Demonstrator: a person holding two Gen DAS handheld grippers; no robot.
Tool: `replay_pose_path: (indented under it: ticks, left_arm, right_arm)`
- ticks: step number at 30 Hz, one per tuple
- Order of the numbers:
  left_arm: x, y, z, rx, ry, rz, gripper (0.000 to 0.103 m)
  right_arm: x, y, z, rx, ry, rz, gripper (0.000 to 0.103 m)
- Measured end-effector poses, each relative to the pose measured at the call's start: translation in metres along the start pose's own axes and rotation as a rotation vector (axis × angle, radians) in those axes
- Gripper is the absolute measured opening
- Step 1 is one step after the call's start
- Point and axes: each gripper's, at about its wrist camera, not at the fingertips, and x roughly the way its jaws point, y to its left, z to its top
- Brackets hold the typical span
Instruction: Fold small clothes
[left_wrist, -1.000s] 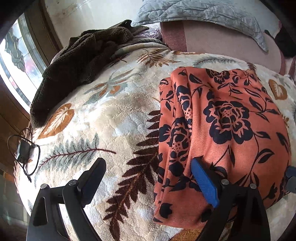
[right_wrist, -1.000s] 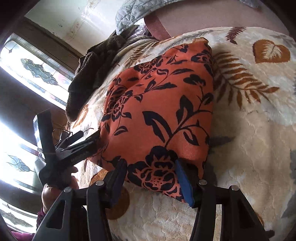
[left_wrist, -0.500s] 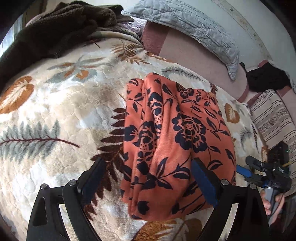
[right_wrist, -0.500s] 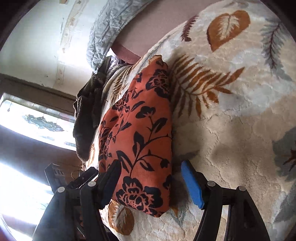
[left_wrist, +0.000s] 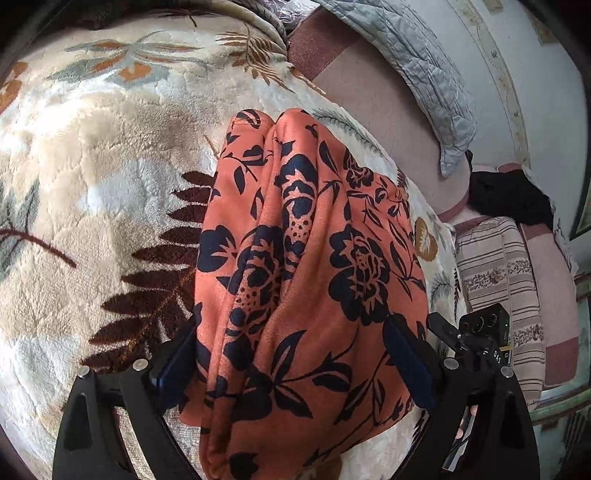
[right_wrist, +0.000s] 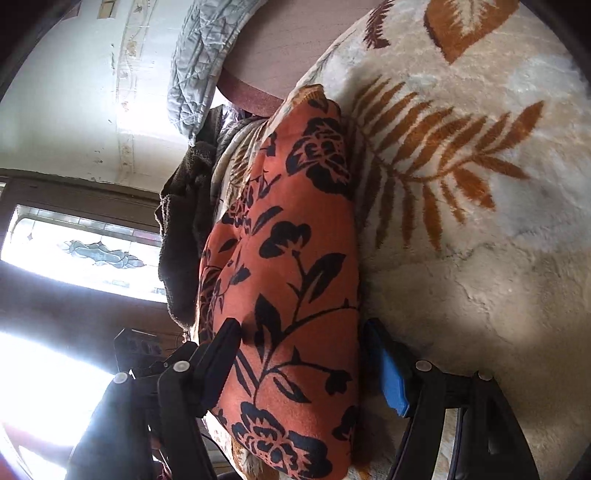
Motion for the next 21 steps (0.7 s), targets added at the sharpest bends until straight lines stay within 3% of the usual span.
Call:
replay_pose_path:
  ticks: [9,15,17,21]
  left_arm:
    - [0.028,-0.002,0.017,-0.021,0.026,-0.034,0.095]
    - [0.034,-0.010,0.018,0.017,0.014,-0.027,0.093]
    - [0.034,-0.015,0.018,0.047,0.011,-0.011,0.068]
    - [0.027,-0.016,0.018,0.049,-0.013,-0.024,0.055]
  right_arm:
    - [0.038,0.019,0.017,-0.087,0.008,0.013,0.073]
    - [0.044,0.023,0.020,-0.118,0.000,0.000,0.062]
    - [0.043,0.025,0.020,-0.122,-0.005,-0.003,0.060]
    - [0.036,0.033,0.019,-0.148,-0.032,0.000,0.053]
